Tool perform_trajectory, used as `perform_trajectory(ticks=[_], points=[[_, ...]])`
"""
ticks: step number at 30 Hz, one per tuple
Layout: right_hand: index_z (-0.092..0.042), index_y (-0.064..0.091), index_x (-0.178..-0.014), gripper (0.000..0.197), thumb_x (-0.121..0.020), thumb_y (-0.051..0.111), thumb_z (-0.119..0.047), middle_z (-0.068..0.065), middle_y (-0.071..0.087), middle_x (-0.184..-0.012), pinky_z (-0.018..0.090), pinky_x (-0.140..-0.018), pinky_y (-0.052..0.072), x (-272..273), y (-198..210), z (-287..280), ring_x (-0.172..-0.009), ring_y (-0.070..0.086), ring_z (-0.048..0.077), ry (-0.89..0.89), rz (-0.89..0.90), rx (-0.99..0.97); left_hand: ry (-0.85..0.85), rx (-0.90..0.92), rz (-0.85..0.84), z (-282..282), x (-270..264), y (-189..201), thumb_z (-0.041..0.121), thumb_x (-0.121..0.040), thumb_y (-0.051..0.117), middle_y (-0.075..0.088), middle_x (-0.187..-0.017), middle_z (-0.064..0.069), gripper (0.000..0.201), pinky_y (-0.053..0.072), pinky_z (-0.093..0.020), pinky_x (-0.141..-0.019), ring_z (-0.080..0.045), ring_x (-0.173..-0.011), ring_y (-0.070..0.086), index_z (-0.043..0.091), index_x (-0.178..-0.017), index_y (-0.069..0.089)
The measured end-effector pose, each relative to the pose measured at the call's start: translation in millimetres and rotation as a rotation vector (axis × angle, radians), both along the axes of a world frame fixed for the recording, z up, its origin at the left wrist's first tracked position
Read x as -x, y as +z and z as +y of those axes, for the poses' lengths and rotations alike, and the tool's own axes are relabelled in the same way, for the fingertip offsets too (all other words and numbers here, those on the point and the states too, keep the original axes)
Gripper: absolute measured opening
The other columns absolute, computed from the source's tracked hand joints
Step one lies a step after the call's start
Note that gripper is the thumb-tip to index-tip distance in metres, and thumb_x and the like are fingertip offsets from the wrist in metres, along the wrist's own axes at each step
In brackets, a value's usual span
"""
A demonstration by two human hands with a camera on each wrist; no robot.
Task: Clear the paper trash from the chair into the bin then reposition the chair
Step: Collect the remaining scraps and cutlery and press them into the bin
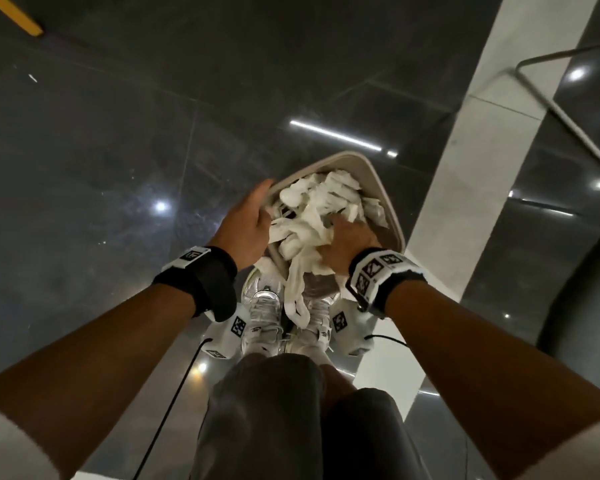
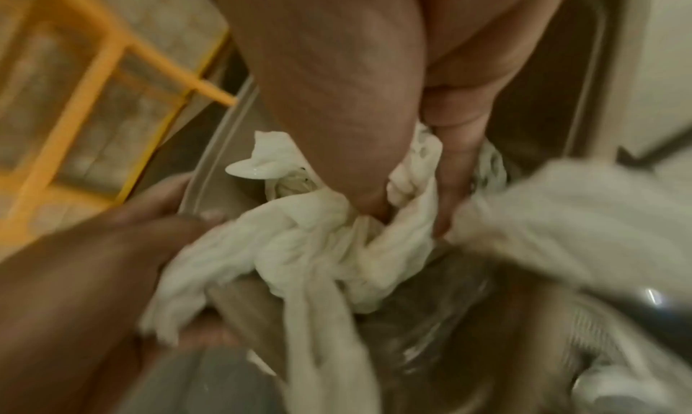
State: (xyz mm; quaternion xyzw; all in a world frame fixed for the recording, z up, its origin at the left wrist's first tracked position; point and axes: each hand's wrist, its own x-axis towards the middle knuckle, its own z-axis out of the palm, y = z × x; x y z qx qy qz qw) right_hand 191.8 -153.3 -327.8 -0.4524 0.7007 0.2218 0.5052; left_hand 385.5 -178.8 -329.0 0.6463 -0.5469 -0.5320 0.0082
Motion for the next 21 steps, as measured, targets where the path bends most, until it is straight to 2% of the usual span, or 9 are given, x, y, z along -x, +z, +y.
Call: perform_trajectory(ticks=[2, 4, 6, 9, 11, 13, 17, 19, 21], points=[[-0.019, 0.035, -0.149, 0.065, -0.092, 0.064, -0.033, 0.015, 0.045, -0.149, 0.043, -0.108, 0.042, -5, -13, -5, -0.136, 0.046, 0.037, -0.109, -0.008, -0.023, 0.026, -0.020, 0.028, 1, -3, -5, 0.022, -0.104, 0.039, 0.056, -0.141, -0.005, 0.047, 0.053, -0.044, -0.099, -0.023, -0.120, 0.060, 0.039, -0.147, 0.035], [-0.013, 0.039, -0.147, 0.061, -0.093, 0.061, -0.030, 0.012, 0.048, -0.147, 0.039, -0.109, 0.039, -7, -29, -7, -0.138, 0.045, 0.036, -0.159, -0.026, -0.032, 0.048, -0.036, 0.070, 1, -6, -8, 0.025, -0.104, 0.038, 0.059, -0.137, -0.003, 0.045, 0.057, -0.047, -0.093, -0.022, -0.113, 0.064, 0.044, -0.144, 0.038], [-0.014, 0.042, -0.147, 0.060, -0.092, 0.055, -0.035, 0.009, 0.049, -0.150, 0.035, -0.110, 0.034, -3, -55, 0, -0.140, 0.045, 0.032, -0.209, -0.086, -0.026, 0.069, -0.054, 0.099, 0, -6, -7, 0.028, -0.104, 0.038, 0.062, -0.128, 0.002, 0.041, 0.060, -0.049, -0.085, -0.021, -0.105, 0.067, 0.051, -0.138, 0.039], [-0.022, 0.020, -0.159, 0.090, -0.083, 0.058, -0.053, 0.003, 0.043, -0.157, 0.040, -0.119, 0.033, -4, -47, 4, -0.141, 0.044, 0.030, -0.414, -0.191, -0.053, 0.117, -0.110, 0.104, -2, -7, 1, 0.031, -0.104, 0.038, 0.066, -0.117, 0.001, 0.040, 0.063, -0.049, -0.072, -0.024, -0.091, 0.072, 0.053, -0.137, 0.040], [-0.030, 0.000, -0.161, 0.095, -0.090, 0.057, -0.053, 0.005, 0.030, -0.163, 0.042, -0.117, 0.035, -3, -23, 3, -0.144, 0.040, 0.033, -0.496, -0.219, -0.088, 0.098, -0.120, 0.070, -2, -5, 9, 0.029, -0.104, 0.038, 0.068, -0.111, -0.002, 0.043, 0.063, -0.047, -0.062, -0.026, -0.082, 0.073, 0.048, -0.142, 0.040], [-0.036, -0.012, -0.159, 0.086, -0.097, 0.044, -0.054, 0.011, 0.018, -0.167, 0.042, -0.112, 0.037, 3, -7, 2, -0.143, 0.040, 0.037, -0.376, -0.198, -0.129, 0.100, -0.119, 0.039, 0, -2, 15, 0.027, -0.103, 0.037, 0.068, -0.112, -0.003, 0.043, 0.062, -0.047, -0.062, -0.027, -0.082, 0.073, 0.044, -0.143, 0.039], [-0.041, -0.010, -0.156, 0.083, -0.090, 0.027, -0.074, 0.018, 0.019, -0.166, 0.057, -0.111, 0.037, 6, 16, -5, -0.141, 0.040, 0.045, 0.235, 0.042, 0.011, 0.103, -0.109, 0.011, 6, -2, 20, 0.025, -0.102, 0.036, 0.067, -0.112, -0.005, 0.042, 0.062, -0.049, -0.068, -0.027, -0.087, 0.072, 0.041, -0.141, 0.040], [-0.040, -0.006, -0.157, 0.101, -0.079, 0.039, -0.086, 0.013, 0.013, -0.168, 0.058, -0.116, 0.031, 11, 24, -9, -0.148, 0.030, 0.043, 0.322, -0.008, 0.059, 0.107, -0.112, 0.009, 5, -2, 20, 0.024, -0.102, 0.036, 0.068, -0.111, -0.010, 0.042, 0.062, -0.050, -0.065, -0.031, -0.086, 0.072, 0.042, -0.140, 0.041], [-0.044, -0.006, -0.156, 0.119, -0.066, 0.058, -0.087, 0.008, 0.012, -0.168, 0.057, -0.118, 0.030, 9, 31, -10, -0.151, 0.023, 0.039, 0.413, -0.170, 0.014, 0.098, -0.096, 0.013, 5, -2, 20, 0.022, -0.101, 0.035, 0.068, -0.110, -0.013, 0.040, 0.062, -0.051, -0.061, -0.033, -0.085, 0.072, 0.042, -0.135, 0.043]])
